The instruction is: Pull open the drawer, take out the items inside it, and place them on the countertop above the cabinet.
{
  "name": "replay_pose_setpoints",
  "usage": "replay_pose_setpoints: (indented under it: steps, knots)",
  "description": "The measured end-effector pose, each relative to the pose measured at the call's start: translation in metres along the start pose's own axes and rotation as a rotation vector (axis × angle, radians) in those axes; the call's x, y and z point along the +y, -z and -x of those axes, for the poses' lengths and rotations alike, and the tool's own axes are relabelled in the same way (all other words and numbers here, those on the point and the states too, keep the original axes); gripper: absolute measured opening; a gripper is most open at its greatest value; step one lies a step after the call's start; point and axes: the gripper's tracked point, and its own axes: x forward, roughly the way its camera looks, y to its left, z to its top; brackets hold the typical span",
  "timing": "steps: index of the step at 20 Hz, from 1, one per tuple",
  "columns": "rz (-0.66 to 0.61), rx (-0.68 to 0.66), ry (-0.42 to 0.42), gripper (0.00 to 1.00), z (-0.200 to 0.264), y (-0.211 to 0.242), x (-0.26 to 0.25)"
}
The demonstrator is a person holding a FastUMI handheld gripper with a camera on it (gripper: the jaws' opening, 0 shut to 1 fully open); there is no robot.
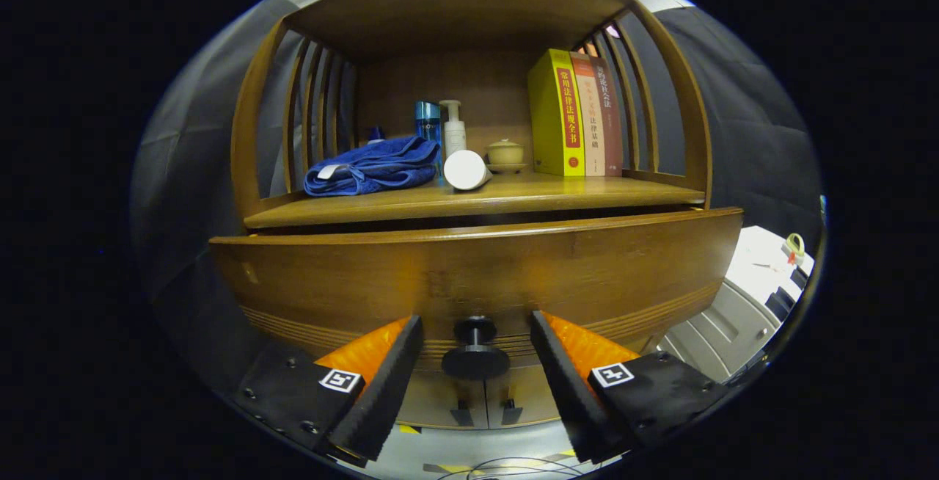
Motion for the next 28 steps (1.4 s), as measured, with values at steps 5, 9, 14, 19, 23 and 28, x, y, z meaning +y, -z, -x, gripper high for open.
replay_pose_setpoints:
  steps: [5,9,14,19,23,28]
  knots:
    - [0.004,-0.002,0.006,0.99,-0.016,-0.004,0.001]
    - [0.008,-0.001,0.009,0.99,-0.031,-0.007,0.001]
    - [0.032,-0.020,0.016,0.99,-0.042,-0.008,0.002]
    - [0.030,-0.039,0.000,0.99,-0.026,-0.011,0.014]
    - [0.064,-0.130,-0.001,0.98,0.029,-0.052,0.026]
    - [0.056,-0.210,-0.028,0.98,0.111,-0.103,0.034]
